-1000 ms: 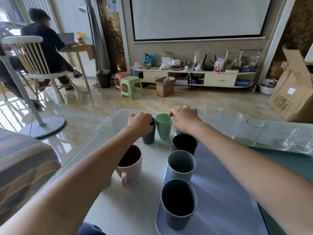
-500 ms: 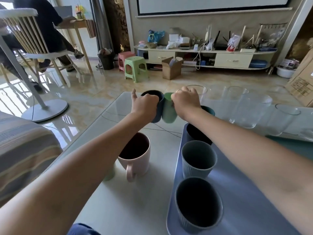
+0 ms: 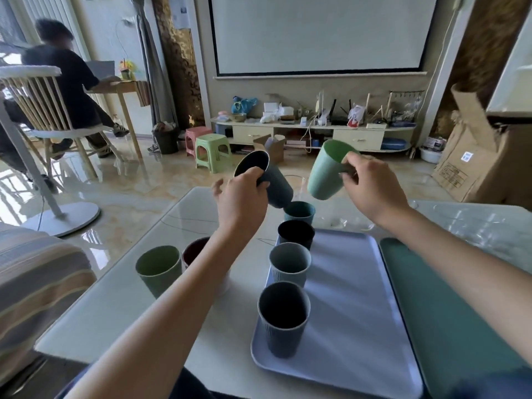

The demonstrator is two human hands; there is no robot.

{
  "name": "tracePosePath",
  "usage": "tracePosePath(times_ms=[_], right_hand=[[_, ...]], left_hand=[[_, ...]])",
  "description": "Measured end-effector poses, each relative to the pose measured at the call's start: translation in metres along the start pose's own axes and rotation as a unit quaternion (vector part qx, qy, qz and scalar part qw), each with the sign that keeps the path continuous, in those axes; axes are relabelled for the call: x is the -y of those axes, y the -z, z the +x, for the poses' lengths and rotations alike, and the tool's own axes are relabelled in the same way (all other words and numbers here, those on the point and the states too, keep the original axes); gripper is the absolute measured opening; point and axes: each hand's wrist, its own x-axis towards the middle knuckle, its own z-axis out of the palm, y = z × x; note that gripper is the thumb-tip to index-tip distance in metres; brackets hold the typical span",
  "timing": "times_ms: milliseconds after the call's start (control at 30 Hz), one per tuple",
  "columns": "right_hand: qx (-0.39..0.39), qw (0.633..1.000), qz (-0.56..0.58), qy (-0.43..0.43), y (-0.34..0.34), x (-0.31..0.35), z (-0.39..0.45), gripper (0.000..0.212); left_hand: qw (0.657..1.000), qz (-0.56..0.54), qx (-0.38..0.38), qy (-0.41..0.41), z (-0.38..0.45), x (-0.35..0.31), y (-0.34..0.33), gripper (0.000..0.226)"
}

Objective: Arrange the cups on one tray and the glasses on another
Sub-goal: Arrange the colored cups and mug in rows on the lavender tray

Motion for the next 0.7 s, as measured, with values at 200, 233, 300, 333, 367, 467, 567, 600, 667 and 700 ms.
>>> tracePosePath(times_ms=[200,233,300,333,367,467,567,600,667,700], right_hand=[[0.105,0.992,-0.058,-0.044,-0.021,-0.044,-0.041,0.010],[0.125,0.989,-0.067,-0.044,-0.030,-0.049,-0.042,0.009],[0.155,0.984,-0.077,-0.045,-0.050,-0.057,-0.041,0.007],[0.166,0.982,-0.080,-0.047,-0.059,-0.061,-0.040,0.007],[0.175,0.980,-0.082,-0.050,-0.068,-0.064,-0.039,0.007],[0.193,0.976,-0.088,-0.058,-0.091,-0.068,-0.036,0.006],[0.216,0.969,-0.102,-0.068,-0.107,-0.070,-0.037,0.006],[0.219,0.968,-0.104,-0.070,-0.110,-0.070,-0.037,0.004],[0.221,0.967,-0.100,-0.078,-0.110,-0.071,-0.035,0.007],[0.222,0.967,-0.096,-0.082,-0.108,-0.071,-0.035,0.013]], left_hand=[[0.997,0.067,0.011,-0.041,-0.020,0.003,-0.009,0.015],[0.996,0.080,0.015,-0.048,-0.017,0.004,-0.010,0.015],[0.994,0.094,0.027,-0.050,-0.012,0.007,-0.014,0.014],[0.994,0.096,0.034,-0.046,-0.009,0.009,-0.017,0.014],[0.994,0.097,0.038,-0.043,-0.007,0.011,-0.020,0.014],[0.992,0.109,0.049,-0.044,-0.003,0.019,-0.027,0.015],[0.992,0.106,0.052,-0.041,0.001,0.022,-0.028,0.016],[0.992,0.104,0.054,-0.041,0.001,0.021,-0.028,0.016],[0.992,0.102,0.064,-0.047,-0.001,0.020,-0.028,0.017],[0.991,0.102,0.068,-0.051,-0.002,0.019,-0.027,0.017]])
